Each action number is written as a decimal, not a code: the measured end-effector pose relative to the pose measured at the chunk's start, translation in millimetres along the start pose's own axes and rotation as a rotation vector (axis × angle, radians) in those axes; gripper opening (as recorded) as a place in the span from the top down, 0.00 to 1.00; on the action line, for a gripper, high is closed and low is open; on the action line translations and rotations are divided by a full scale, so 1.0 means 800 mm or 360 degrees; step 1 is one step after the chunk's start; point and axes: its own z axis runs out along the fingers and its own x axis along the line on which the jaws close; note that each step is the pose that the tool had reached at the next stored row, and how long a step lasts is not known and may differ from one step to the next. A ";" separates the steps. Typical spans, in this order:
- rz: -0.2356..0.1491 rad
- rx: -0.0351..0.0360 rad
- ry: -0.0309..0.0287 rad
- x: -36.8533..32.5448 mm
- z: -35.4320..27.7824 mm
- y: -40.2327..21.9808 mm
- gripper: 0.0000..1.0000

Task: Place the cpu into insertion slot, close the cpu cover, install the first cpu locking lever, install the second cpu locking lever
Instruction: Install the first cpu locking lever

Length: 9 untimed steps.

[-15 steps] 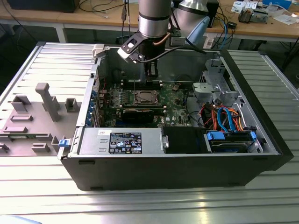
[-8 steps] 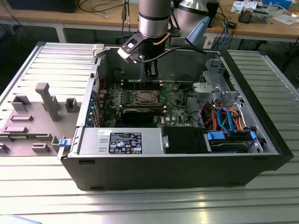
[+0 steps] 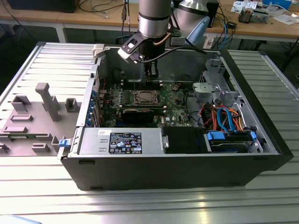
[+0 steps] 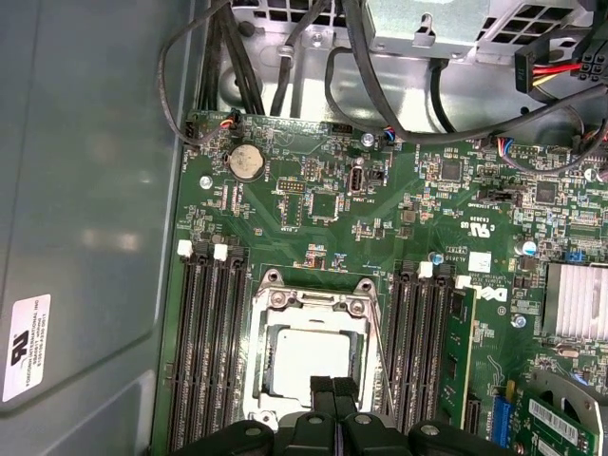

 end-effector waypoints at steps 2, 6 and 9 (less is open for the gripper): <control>0.0000 0.0000 0.00000 0.0000 0.0000 0.0000 0.89; -0.0004 0.0000 0.00001 0.0000 0.0000 0.0000 0.89; -0.0011 0.0000 0.00000 0.0000 0.0000 0.0000 0.89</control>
